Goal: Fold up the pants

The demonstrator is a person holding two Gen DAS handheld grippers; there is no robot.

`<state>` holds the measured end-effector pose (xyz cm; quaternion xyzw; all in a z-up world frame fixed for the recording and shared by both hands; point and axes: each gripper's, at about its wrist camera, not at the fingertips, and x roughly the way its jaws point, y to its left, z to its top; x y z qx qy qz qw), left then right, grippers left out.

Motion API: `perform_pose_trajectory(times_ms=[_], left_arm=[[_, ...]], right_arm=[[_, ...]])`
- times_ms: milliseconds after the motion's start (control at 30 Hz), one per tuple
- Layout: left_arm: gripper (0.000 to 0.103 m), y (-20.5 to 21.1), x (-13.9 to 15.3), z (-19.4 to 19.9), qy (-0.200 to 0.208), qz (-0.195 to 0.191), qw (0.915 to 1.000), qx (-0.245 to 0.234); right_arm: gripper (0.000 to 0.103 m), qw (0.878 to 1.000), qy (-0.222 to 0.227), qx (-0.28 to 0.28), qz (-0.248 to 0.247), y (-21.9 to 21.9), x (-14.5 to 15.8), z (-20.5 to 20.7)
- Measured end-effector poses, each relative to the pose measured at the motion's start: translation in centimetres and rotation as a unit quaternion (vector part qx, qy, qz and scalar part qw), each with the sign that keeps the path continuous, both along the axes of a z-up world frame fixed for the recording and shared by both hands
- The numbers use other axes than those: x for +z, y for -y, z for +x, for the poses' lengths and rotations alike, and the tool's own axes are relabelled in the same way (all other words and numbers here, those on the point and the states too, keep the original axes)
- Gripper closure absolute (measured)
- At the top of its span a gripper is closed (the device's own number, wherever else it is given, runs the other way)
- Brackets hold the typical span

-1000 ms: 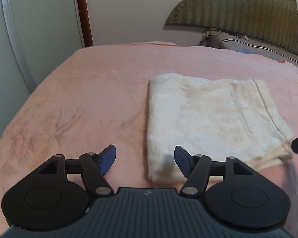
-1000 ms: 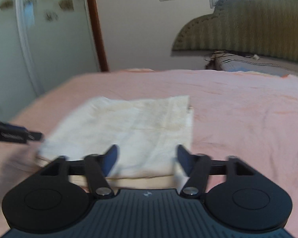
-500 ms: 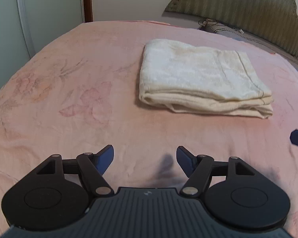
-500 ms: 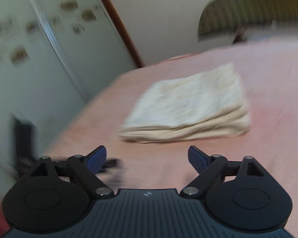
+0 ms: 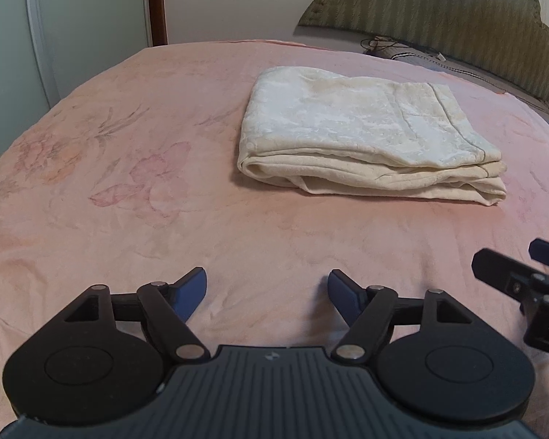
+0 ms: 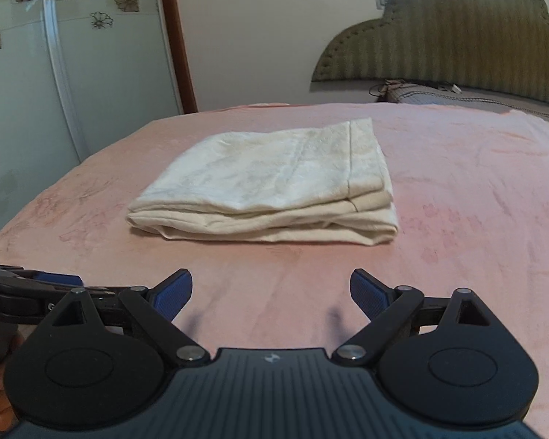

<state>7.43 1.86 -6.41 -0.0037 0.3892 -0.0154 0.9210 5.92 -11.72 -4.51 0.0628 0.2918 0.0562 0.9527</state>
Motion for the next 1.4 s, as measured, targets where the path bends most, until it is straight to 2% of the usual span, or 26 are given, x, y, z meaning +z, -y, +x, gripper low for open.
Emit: perform_pose_trajectory(times_ms=[133,567,833,1400], left_arm=[[0.016,0.0,-0.4,0.1,0.012,-0.002,0.9999,0.001],[0.000,0.1,-1.7,-0.2,0.044,0.023,0.9988,0.004],[0.000,0.0,-2.0,-0.3,0.051,0.024,0.9984,0.006],[0.000,0.0,-2.2,-0.3,0.055,0.023,0.9982,0.008]], right_arm=[[0.009,1.000,-0.011,-0.005,0.002,0.2,-0.8,0.0],[0.009,0.999,-0.025,-0.023,-0.016,0.9,-2.0,0.4],[0.009,0.999,-0.032,-0.023,-0.021,1.0,-2.8,0.5],[0.000,0.998,-0.035,-0.016,-0.040,0.4,-3.3,0.6]])
